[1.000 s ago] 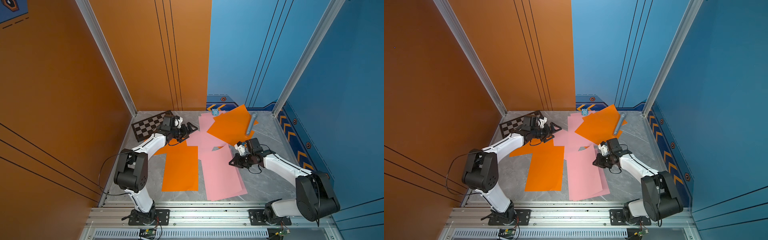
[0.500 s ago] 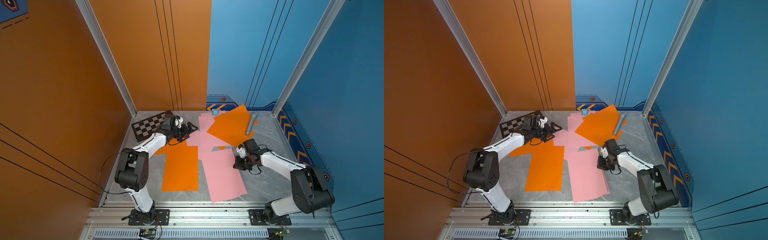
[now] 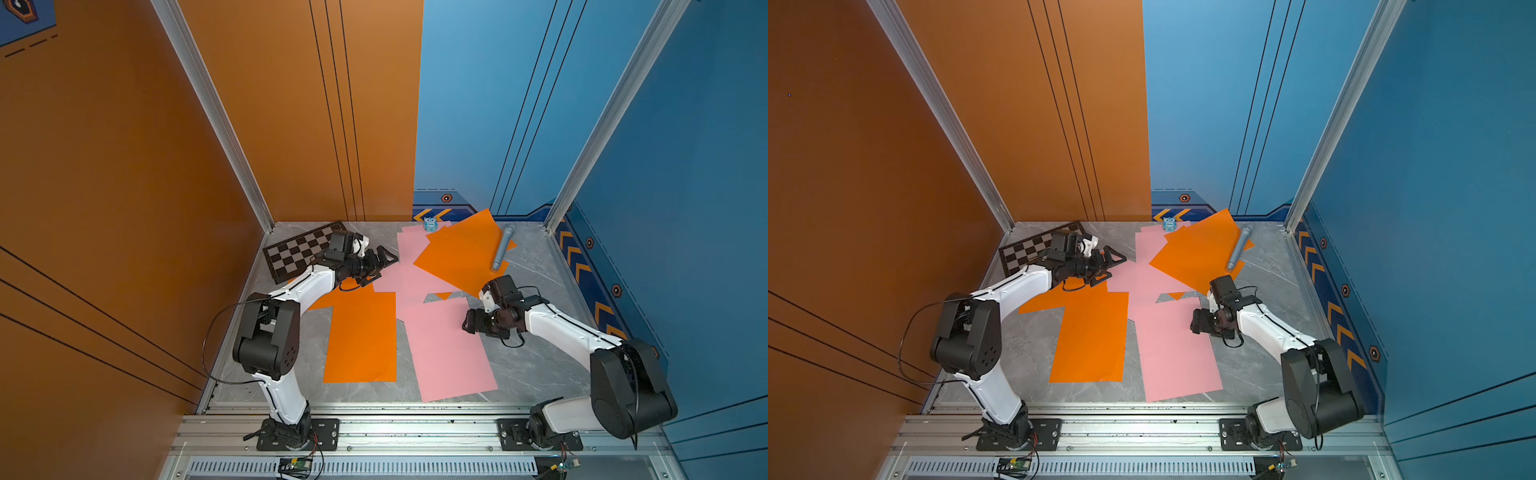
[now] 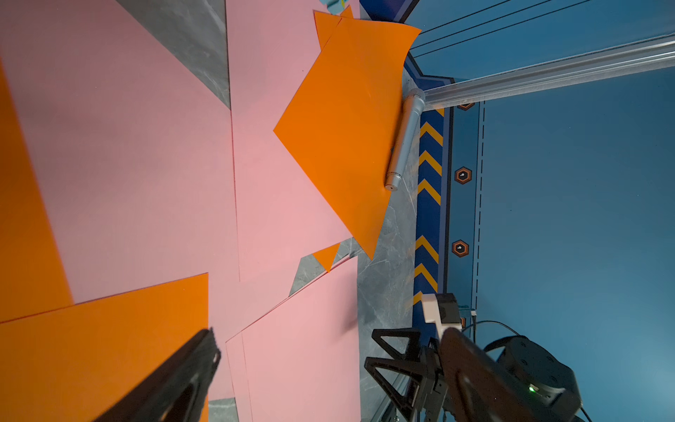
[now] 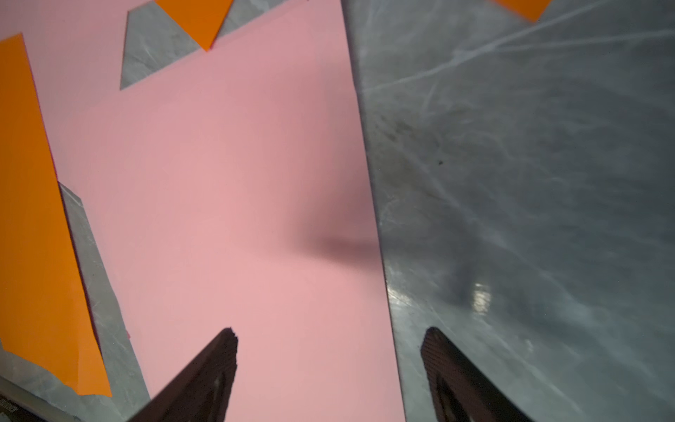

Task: Sort the scattered colored papers by color
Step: Place the colored paper.

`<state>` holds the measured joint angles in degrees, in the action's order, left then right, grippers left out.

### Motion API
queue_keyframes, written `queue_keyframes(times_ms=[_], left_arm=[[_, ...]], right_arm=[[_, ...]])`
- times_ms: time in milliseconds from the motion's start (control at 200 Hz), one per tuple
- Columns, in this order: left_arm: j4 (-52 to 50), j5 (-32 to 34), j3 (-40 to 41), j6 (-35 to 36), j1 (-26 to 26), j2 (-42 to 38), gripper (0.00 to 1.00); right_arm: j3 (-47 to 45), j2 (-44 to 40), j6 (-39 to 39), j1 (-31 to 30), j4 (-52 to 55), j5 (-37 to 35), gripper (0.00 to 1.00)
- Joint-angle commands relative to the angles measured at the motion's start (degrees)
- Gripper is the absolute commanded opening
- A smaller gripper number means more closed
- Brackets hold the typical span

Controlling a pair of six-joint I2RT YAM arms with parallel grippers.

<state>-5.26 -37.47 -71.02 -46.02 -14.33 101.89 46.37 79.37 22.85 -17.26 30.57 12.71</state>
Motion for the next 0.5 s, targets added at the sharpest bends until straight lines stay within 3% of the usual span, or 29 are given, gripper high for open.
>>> queue_keyframes(times_ms=[0, 55, 95, 230, 495], left_arm=[[-2.83, 1.5, -2.29, 2.51, -0.53, 0.98, 0.98], [-4.15, 2.71, -3.47, 3.37, -0.68, 1.74, 0.98], [-4.98, 3.54, -4.63, 4.01, -0.77, 2.61, 0.98], [-8.89, 6.94, -9.29, 6.39, -1.57, 6.27, 0.98], [-20.6, 22.67, -17.01, 14.34, -2.95, 8.92, 0.98]], right_arm=[[3.9, -4.57, 0.09, -2.07, 5.36, -8.08, 0.64], [4.15, -5.43, 0.49, -3.23, 4.53, -5.94, 0.18], [3.99, -5.16, 1.23, -4.21, 2.86, -3.29, 0.0], [2.25, 0.41, 4.74, -9.02, -5.22, 2.46, 0.0], [2.55, 10.85, 8.12, -15.69, -11.59, -1.49, 0.0]])
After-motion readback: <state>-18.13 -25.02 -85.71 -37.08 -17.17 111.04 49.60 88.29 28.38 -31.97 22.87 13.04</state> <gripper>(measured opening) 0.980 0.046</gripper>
